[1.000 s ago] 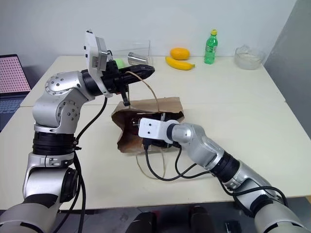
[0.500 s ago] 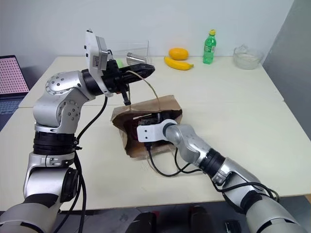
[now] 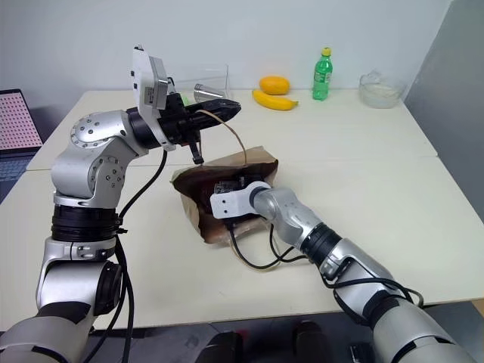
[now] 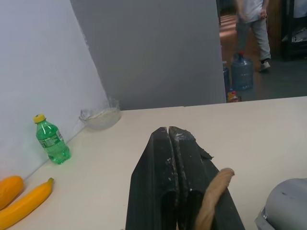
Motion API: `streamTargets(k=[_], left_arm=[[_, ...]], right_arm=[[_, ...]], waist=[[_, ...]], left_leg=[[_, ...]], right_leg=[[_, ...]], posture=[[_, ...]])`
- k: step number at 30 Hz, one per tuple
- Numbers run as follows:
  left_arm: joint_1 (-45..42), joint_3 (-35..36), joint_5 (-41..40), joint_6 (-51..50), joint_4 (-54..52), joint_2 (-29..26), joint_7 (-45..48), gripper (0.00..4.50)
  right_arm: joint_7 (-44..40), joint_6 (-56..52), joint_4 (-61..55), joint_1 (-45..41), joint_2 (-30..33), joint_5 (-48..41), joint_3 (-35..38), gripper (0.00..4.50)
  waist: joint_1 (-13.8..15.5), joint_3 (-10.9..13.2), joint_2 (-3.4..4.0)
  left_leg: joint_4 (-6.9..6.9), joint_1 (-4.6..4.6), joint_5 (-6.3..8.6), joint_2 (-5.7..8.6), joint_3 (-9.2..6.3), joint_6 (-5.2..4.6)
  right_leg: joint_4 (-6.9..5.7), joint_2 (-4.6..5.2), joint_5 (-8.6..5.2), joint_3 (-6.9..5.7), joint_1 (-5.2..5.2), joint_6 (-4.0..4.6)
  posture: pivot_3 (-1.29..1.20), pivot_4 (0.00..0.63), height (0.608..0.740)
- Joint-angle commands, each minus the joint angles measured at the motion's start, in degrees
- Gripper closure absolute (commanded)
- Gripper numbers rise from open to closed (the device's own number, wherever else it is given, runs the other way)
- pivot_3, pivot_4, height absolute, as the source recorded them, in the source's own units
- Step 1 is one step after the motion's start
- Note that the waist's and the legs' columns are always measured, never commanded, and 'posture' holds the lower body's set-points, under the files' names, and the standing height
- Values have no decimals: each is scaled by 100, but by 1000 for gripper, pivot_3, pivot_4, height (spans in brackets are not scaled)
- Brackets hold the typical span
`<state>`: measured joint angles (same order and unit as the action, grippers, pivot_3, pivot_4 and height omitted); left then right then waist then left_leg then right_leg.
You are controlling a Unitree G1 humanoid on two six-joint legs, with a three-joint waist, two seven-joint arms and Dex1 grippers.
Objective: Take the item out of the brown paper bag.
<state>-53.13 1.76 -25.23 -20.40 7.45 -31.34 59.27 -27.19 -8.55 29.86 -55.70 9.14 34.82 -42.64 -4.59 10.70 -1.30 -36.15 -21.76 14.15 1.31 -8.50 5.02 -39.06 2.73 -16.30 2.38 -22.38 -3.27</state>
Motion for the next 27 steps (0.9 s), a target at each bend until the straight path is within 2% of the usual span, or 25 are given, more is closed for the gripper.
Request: streamTargets(k=[1,11,17,22,27], left_arm=[[-75,104,87,224,35,-68,-28,4500],[-152,107,362,643,550,-34,-93,4500],[-351,59,559,991,960,52,-151,4500],[-573,17,752,1336,1378,152,-166,4500],[-691,-31,965,1509,1689,217,-236,4500]], right_arm=[[-196,3,-189,103,36,-66,245,1372],[-1587,-463,-2396,711,395,-902,1040,1373],[-2521,-772,-3272,785,691,-1682,1376,1374],[-3250,-946,-3713,724,675,-2935,1907,1374],[-3506,-2052,-4325,585,421,-4481,2721,1374]], waist=[[-1,0,0],[-8,0,0],[-8,0,0],[-10,0,0],[-10,0,0]], left_leg=[[0,0,0,0,0,0],[4,-31,-1,0,0,2],[2,-31,-1,0,0,1],[2,-32,0,0,0,1],[3,-32,0,-1,-1,1]], right_leg=[[0,0,0,0,0,0],[6,1,0,0,-32,0],[3,0,0,-1,-31,0],[5,1,0,-1,-31,0],[3,1,0,-1,-33,0]], posture=[[0,150,740],[0,150,740],[0,150,740],[0,150,740],[0,150,740]])
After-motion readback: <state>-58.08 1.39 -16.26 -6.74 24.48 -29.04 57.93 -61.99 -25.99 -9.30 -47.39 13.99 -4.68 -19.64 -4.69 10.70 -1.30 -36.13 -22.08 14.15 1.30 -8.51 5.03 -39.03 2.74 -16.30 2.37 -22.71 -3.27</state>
